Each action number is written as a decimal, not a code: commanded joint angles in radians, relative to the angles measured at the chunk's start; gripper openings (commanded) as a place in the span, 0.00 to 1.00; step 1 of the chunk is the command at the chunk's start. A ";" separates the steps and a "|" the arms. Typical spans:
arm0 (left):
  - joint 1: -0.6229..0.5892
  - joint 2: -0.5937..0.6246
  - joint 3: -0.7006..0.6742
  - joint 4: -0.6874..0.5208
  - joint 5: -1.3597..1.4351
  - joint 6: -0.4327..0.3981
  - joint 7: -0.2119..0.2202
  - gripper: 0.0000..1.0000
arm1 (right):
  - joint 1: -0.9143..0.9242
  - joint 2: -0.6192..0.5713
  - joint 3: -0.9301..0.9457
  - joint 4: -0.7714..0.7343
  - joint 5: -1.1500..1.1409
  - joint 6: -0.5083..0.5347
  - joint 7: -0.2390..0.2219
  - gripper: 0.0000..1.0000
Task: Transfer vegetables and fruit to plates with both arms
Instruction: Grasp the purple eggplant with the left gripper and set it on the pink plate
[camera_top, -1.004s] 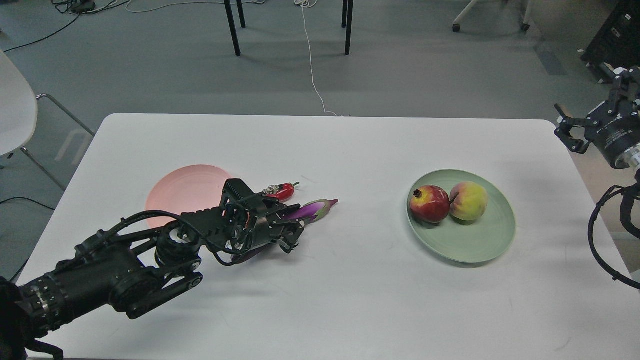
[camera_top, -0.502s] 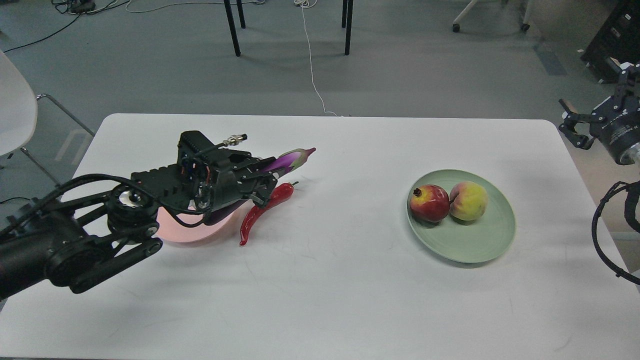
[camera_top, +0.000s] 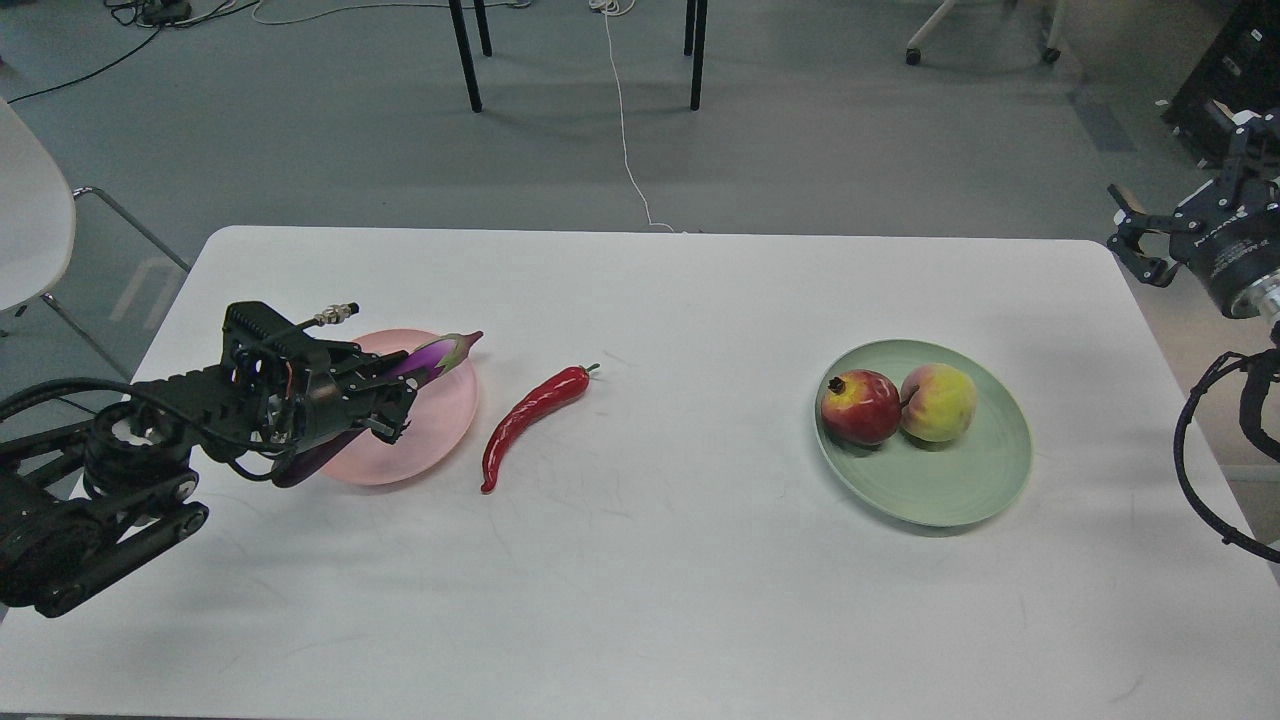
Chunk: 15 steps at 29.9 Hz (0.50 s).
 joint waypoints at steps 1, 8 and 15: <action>0.003 -0.017 0.001 0.005 0.000 0.006 0.003 0.63 | 0.012 -0.001 -0.004 0.000 -0.003 0.000 -0.003 0.99; -0.002 -0.031 -0.001 0.005 0.000 0.006 0.002 0.80 | 0.014 0.001 -0.007 0.000 -0.003 0.000 -0.003 0.99; -0.025 -0.038 -0.006 -0.024 -0.020 0.006 0.002 0.85 | 0.012 -0.001 -0.007 0.000 -0.003 0.000 -0.003 0.99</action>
